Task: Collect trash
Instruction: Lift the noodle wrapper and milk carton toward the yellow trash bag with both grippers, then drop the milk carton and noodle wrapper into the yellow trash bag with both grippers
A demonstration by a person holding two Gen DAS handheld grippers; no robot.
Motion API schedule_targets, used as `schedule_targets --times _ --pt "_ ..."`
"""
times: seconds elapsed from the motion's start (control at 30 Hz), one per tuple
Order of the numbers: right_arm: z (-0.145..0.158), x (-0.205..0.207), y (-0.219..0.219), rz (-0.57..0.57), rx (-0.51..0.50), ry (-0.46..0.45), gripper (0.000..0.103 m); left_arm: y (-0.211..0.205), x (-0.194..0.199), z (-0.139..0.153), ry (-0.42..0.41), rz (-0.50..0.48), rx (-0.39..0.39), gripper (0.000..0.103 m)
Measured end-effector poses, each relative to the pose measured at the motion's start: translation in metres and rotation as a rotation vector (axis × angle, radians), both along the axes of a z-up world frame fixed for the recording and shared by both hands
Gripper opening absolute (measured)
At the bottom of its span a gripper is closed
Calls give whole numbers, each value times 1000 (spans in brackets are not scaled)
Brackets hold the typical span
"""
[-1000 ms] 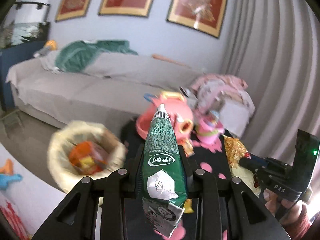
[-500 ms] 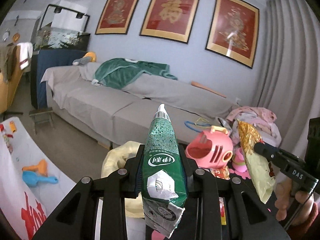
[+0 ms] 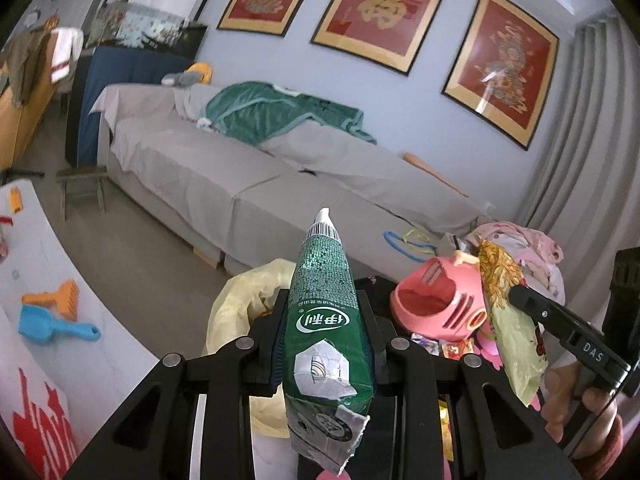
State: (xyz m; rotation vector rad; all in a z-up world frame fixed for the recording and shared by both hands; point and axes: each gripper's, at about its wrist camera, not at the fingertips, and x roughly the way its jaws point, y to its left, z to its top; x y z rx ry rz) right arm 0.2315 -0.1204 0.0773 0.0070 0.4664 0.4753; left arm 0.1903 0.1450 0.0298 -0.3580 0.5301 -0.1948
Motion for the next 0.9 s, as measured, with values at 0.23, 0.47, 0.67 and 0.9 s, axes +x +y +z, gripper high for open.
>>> schedule_targets --times 0.23,0.47,0.67,0.9 --pt "-24 29 4 5 -14 59 25 -14 37 -34 83 -27 -11 31" --pt "-44 56 6 7 -12 109 25 -27 72 -56 143 -37 -6 31" --pt "-56 72 10 6 -21 138 25 -24 94 -74 185 -56 -43 32" --pt "-63 85 17 0 -26 155 25 -11 101 -80 162 -24 -100 53"
